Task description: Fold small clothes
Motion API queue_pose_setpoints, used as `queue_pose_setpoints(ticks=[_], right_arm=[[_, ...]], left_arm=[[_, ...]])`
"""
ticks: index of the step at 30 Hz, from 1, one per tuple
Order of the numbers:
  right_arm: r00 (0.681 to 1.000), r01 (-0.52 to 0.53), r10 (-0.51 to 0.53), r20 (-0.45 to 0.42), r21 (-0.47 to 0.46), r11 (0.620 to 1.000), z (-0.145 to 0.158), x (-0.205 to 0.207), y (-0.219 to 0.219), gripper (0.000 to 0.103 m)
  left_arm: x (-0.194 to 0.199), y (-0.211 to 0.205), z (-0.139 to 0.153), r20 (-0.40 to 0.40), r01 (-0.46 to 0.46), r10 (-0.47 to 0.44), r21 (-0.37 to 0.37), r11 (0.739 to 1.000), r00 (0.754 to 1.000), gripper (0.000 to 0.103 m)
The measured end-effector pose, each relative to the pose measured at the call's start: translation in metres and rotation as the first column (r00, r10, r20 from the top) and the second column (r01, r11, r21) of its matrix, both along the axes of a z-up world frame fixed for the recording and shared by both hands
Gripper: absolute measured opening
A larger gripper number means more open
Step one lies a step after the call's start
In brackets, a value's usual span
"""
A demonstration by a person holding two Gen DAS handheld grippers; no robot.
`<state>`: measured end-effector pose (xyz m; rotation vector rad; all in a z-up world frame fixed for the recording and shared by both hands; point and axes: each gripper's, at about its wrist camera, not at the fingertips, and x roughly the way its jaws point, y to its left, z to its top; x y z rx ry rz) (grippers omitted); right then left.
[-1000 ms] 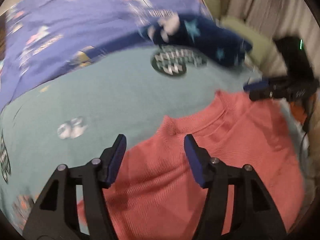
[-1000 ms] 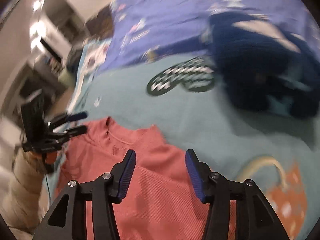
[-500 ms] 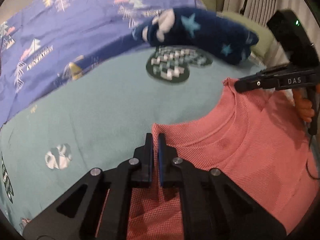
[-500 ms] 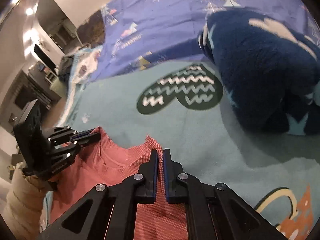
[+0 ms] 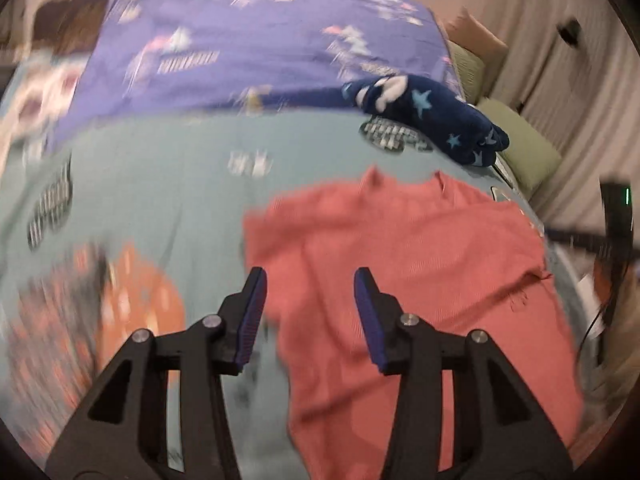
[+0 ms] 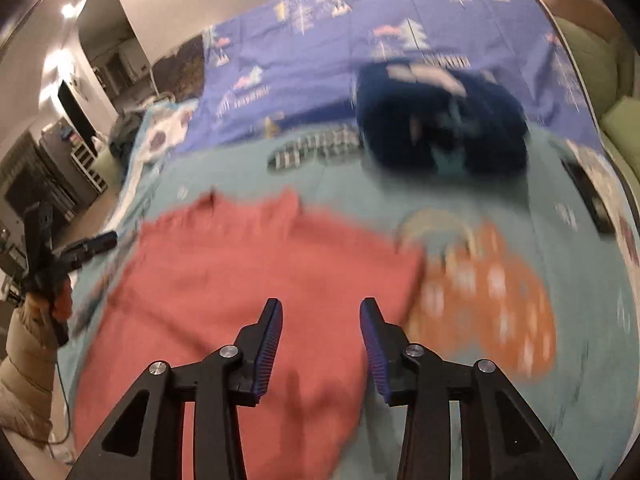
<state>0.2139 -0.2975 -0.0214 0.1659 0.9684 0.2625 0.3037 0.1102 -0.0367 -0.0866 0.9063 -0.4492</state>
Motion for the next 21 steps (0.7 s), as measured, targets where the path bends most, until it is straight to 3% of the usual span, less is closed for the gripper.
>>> queue_pose_setpoints(ticks=[3, 6, 9, 12, 15, 18, 20, 21], right_arm=[[0.997, 0.058, -0.056, -0.059, 0.037, 0.998, -0.021, -0.013, 0.0, 0.044], [0.995, 0.093, -0.092, -0.028, 0.017, 0.996, -0.028, -0.016, 0.009, 0.049], [0.995, 0.099, -0.1, -0.015, -0.055, 0.994, -0.032, -0.012, 0.018, 0.05], [0.99, 0.137, -0.138, 0.004, -0.129, 0.982, -0.03, -0.014, 0.02, 0.049], [0.987, 0.158, -0.158, 0.007, -0.114, 0.981, -0.028, -0.022, 0.011, 0.051], [0.983, 0.181, -0.183, -0.007, -0.102, 0.978, -0.028, -0.033, -0.001, 0.051], [0.979, 0.2, -0.202, -0.012, -0.064, 0.978, -0.027, -0.045, -0.009, 0.051], [0.979, 0.204, -0.205, -0.013, -0.054, 0.978, -0.026, -0.05, -0.009, 0.051]], left_arm=[[-0.005, -0.007, -0.02, -0.075, -0.008, 0.004, -0.052, 0.999, 0.997, 0.047], [-0.006, -0.031, -0.026, -0.063, 0.015, -0.016, -0.008, 1.0, 0.998, 0.046], [-0.005, -0.045, -0.029, -0.041, 0.003, 0.001, 0.099, 0.995, 0.999, 0.002], [-0.004, -0.032, -0.02, -0.014, -0.07, 0.071, 0.098, 0.993, 0.997, 0.002], [-0.005, -0.015, -0.016, -0.026, -0.098, 0.1, 0.055, 0.994, 0.995, 0.002], [-0.012, -0.008, -0.011, 0.012, -0.121, 0.121, 0.058, 0.991, 0.993, 0.002], [-0.017, -0.003, -0.007, 0.008, -0.127, 0.127, 0.031, 0.991, 0.992, 0.016], [-0.02, 0.0, -0.005, 0.0, -0.131, 0.131, 0.016, 0.991, 0.991, 0.028]])
